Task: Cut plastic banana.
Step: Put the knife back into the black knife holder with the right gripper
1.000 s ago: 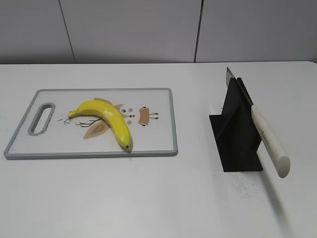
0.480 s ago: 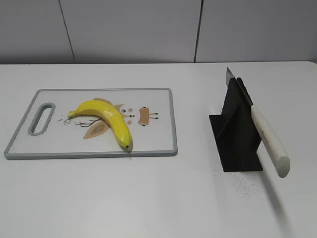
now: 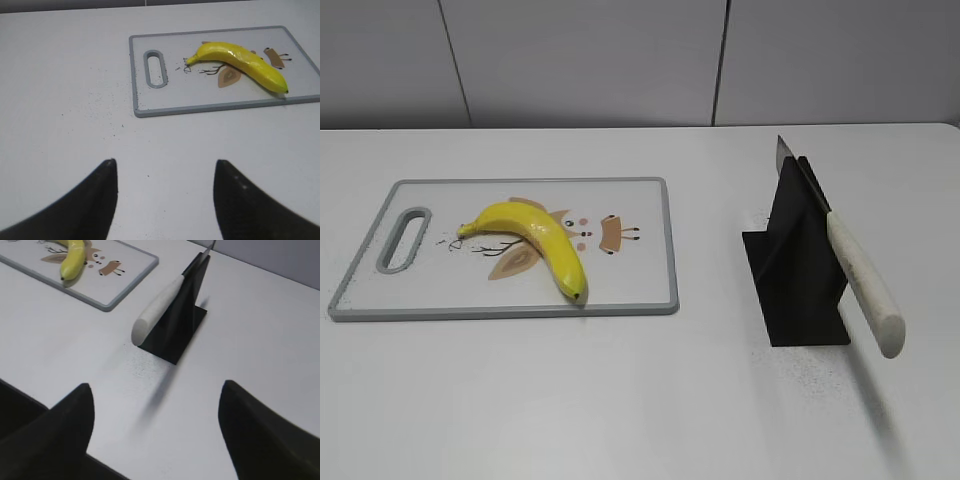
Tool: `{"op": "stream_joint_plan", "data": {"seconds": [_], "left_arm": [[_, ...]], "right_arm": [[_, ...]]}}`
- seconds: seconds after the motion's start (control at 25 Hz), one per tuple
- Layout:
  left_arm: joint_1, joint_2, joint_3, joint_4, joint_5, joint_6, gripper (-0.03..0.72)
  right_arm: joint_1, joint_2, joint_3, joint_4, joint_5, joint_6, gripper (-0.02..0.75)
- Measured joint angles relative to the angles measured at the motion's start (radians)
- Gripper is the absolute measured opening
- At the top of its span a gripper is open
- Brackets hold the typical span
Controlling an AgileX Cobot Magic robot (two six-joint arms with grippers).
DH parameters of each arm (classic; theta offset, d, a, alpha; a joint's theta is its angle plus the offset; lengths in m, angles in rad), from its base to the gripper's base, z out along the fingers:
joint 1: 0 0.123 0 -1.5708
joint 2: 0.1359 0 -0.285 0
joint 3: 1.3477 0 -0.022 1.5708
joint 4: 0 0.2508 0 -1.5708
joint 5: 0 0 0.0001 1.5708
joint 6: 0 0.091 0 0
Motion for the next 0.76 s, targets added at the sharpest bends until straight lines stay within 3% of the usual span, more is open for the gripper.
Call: {"op": "stream_joint_plan", "data": {"seconds": [0.4,0.76], "left_arm": [[0.0,0.0,0.0,0.0,0.0,0.0,0.591],[0.0,0.0,0.0,0.0,0.0,0.0,0.589]], "right_arm": [[-0.298,0.0,0.0,0.0,0.0,0.0,0.585],[-0.318,0.0,0.0,0.0,0.0,0.0,0.55]]}}
